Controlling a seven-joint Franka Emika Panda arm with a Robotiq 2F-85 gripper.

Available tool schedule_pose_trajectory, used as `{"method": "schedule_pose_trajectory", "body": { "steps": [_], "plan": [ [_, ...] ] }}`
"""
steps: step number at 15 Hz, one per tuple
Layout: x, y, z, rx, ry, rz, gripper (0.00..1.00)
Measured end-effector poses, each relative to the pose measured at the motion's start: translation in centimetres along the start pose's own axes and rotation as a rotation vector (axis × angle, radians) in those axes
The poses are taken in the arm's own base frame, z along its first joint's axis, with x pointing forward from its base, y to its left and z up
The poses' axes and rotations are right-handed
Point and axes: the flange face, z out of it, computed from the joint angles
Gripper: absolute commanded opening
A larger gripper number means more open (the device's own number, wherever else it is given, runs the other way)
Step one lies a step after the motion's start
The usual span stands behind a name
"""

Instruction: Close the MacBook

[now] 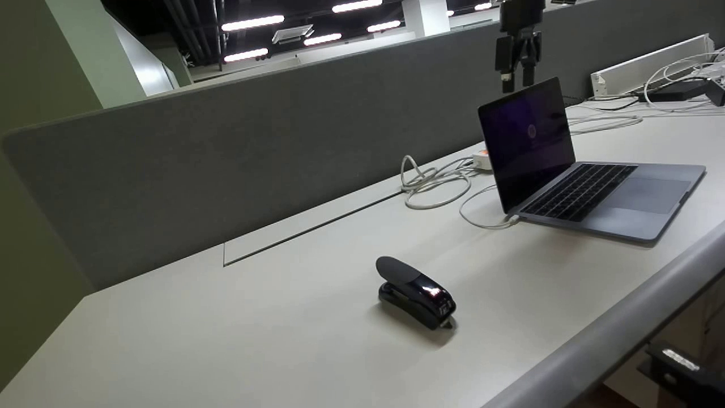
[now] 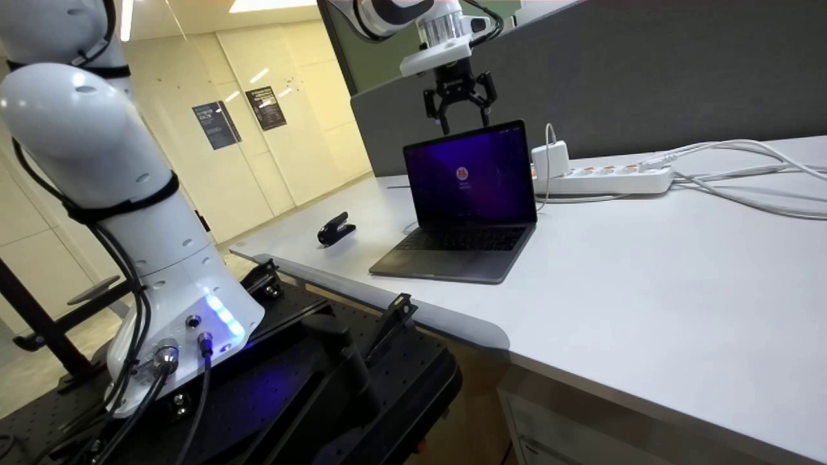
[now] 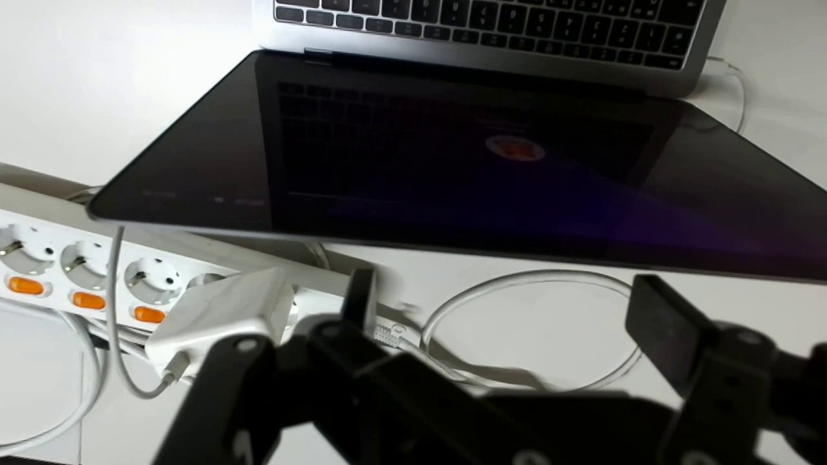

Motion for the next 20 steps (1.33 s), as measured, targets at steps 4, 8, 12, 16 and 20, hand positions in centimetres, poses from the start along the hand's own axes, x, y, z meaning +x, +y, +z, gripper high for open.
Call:
{"method": "schedule_pose_trajectory", "body": {
  "steps": [4, 8, 12, 16, 20],
  "plan": [
    [0.1, -0.3, 0.9, 0.013, -0.007, 0.023, 1.00],
    [0.0, -0.3, 1.2, 0.015, -0.014, 0.045, 1.00],
    [-0.3, -0.5, 1.3, 0.011, -0.026, 0.067, 1.00],
    [-1.6, -1.2, 1.0, -0.003, -0.048, 0.092, 1.00],
    [-4.1, -2.3, 1.0, -0.004, -0.080, 0.105, 1.00]
  ]
}}
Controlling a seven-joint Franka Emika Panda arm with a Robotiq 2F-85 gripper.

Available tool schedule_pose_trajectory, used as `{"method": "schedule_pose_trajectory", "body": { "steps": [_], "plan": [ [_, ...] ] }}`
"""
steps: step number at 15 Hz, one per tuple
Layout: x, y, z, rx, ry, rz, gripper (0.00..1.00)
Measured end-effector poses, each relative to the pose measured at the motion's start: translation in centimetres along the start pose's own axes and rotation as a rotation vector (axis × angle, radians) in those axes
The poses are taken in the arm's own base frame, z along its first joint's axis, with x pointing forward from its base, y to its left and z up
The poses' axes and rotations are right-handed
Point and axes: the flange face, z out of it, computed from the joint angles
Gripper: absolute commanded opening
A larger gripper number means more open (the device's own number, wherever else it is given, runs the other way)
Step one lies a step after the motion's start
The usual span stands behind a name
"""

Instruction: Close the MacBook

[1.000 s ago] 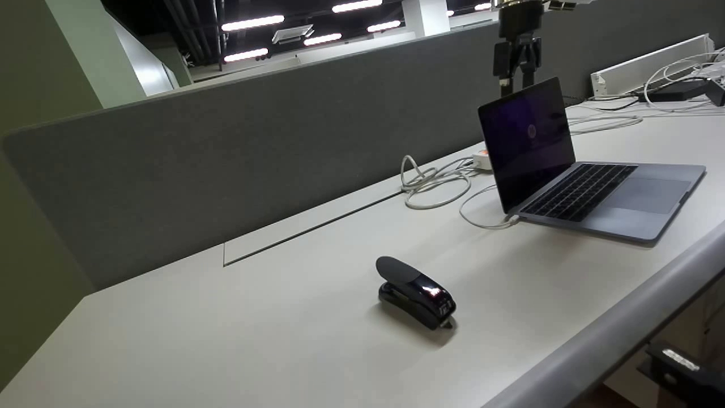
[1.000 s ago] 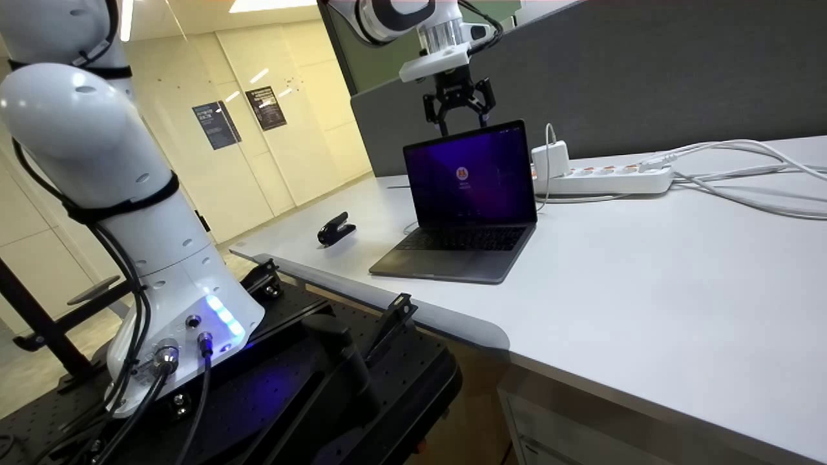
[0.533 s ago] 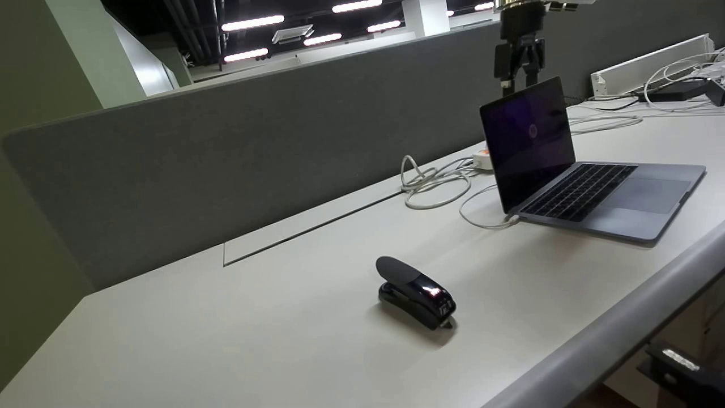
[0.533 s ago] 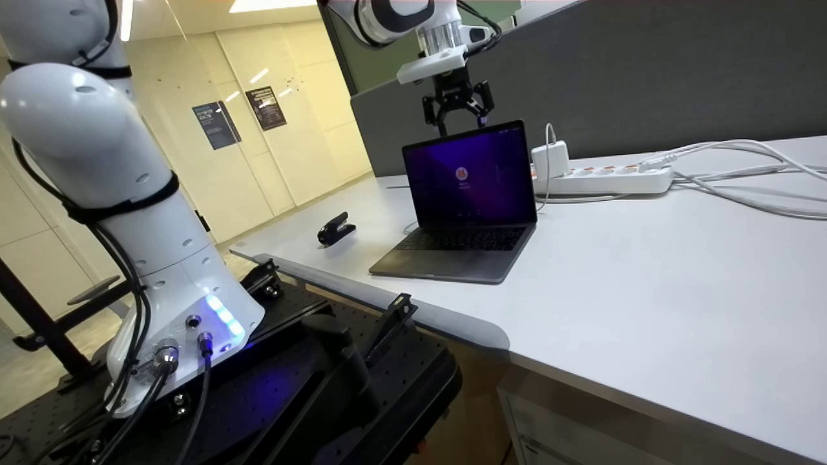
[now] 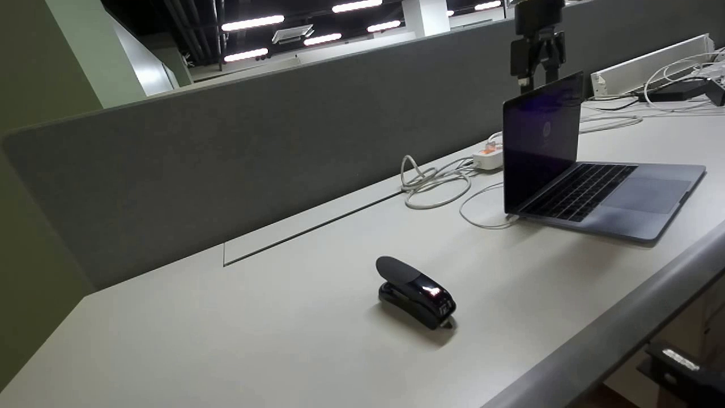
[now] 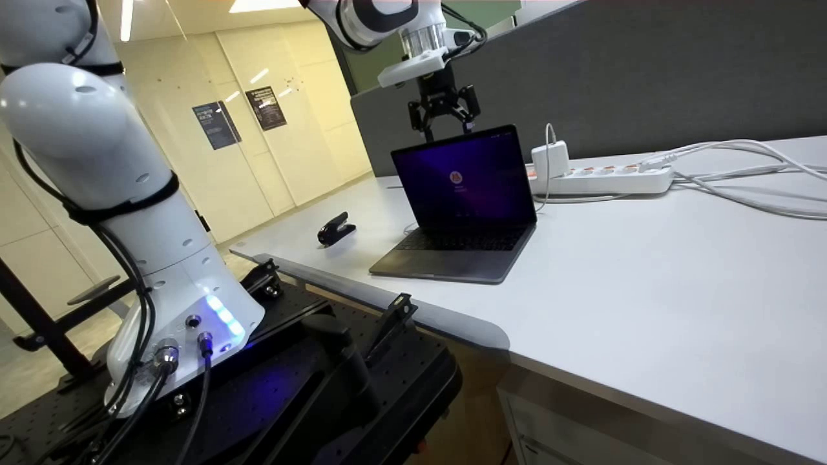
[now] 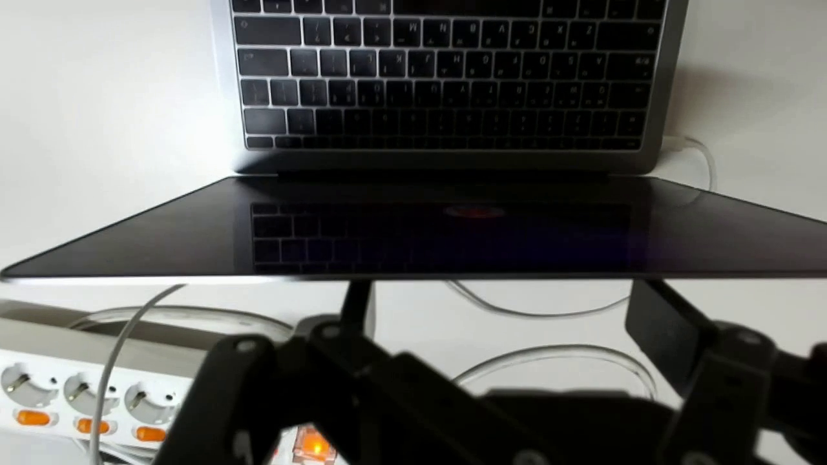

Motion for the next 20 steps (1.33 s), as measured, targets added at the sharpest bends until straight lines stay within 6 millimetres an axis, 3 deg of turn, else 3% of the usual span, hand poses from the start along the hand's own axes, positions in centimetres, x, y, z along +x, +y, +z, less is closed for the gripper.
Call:
{"method": "schedule_pose_trajectory", "body": {
  "steps": [4, 11, 20],
  "plan": [
    [-3.0, -0.2, 1.0, -0.001, -0.038, 0.006, 1.00],
    [-8.1, 0.6, 4.6, 0.000, -0.084, 0.046, 1.00],
    [-12.7, 1.6, 8.7, 0.013, -0.160, 0.086, 1.00]
  ]
}}
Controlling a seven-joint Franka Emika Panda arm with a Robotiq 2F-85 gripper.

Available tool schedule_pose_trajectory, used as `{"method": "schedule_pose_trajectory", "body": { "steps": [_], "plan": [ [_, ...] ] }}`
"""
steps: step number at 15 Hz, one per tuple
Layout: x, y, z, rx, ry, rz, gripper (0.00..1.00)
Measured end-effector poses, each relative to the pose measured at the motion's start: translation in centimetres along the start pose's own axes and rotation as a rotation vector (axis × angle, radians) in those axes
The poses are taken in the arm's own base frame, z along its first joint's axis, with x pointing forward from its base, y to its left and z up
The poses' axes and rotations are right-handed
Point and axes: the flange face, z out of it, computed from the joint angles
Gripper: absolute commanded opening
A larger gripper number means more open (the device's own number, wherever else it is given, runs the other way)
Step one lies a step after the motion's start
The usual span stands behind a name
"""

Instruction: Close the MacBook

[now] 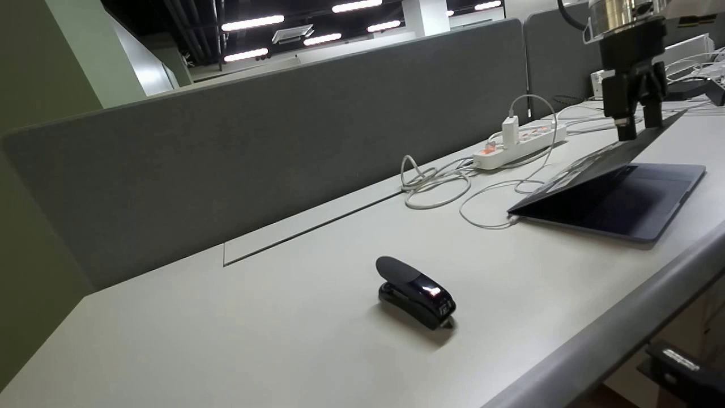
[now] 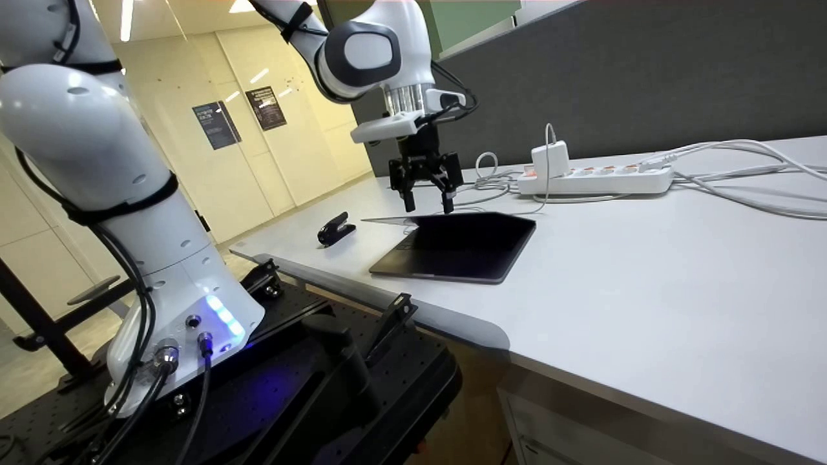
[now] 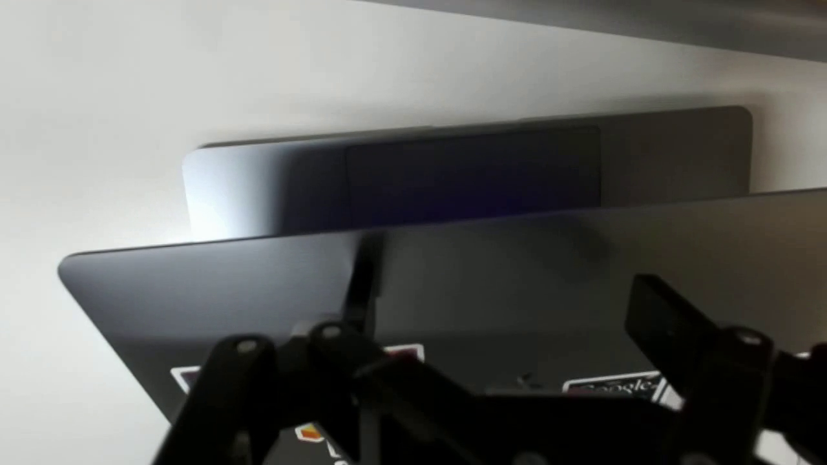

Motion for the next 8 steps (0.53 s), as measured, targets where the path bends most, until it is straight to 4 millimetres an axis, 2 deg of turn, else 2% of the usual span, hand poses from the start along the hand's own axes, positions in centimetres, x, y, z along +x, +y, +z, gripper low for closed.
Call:
{"method": "schedule_pose_trajectory", "body": {
  "steps": [8],
  "plan": [
    [-1.1, 1.2, 3.8, -0.007, -0.051, 0.006, 1.00]
  ]
}}
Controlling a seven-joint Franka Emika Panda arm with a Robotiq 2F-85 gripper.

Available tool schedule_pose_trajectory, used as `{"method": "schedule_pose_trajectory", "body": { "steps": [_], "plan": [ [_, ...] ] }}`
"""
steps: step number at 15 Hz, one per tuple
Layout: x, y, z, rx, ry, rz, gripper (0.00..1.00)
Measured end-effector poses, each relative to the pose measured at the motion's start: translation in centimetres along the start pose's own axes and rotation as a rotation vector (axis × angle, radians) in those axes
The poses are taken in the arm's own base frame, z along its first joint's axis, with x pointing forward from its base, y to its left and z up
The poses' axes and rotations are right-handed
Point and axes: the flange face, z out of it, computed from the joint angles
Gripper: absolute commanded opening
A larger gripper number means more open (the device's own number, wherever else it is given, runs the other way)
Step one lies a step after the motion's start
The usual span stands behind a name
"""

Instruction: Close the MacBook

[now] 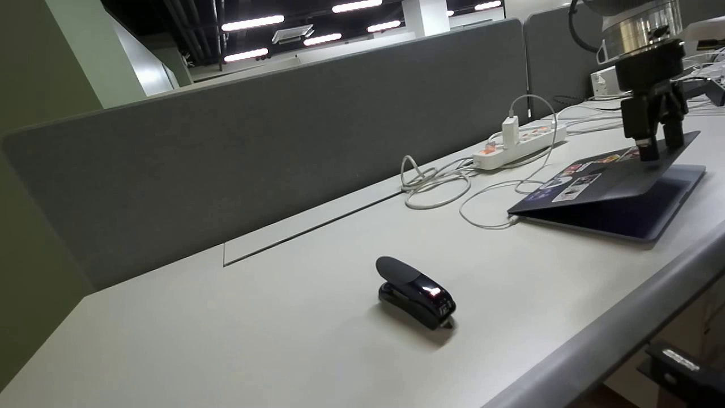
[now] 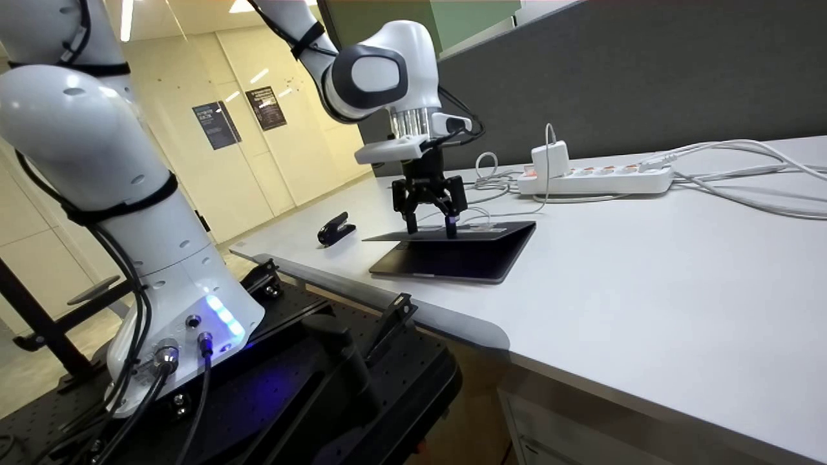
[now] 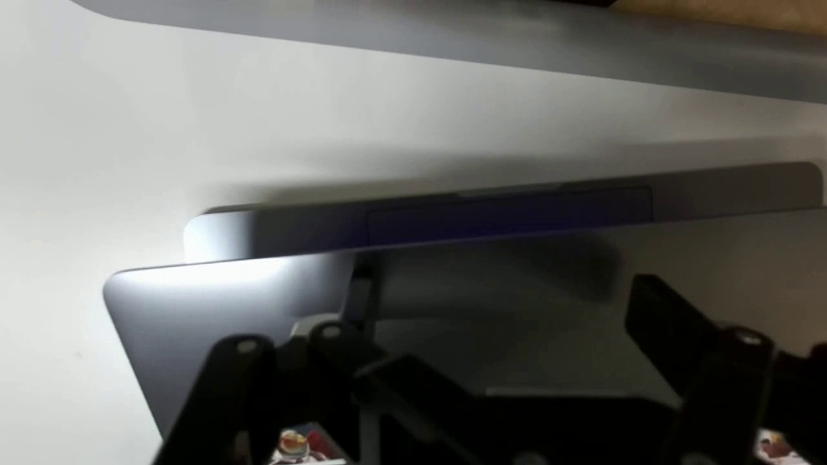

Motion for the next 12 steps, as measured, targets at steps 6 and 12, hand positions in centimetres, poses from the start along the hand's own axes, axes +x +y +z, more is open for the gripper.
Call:
{"method": "schedule_pose_trajectory", "body": {
  "steps": [6, 12],
  "plan": [
    [-0.2, 0.6, 2.3, -0.029, -0.010, 0.014, 1.00],
    [-0.4, 1.0, 4.9, -0.034, -0.060, 0.032, 1.00]
  ]
}}
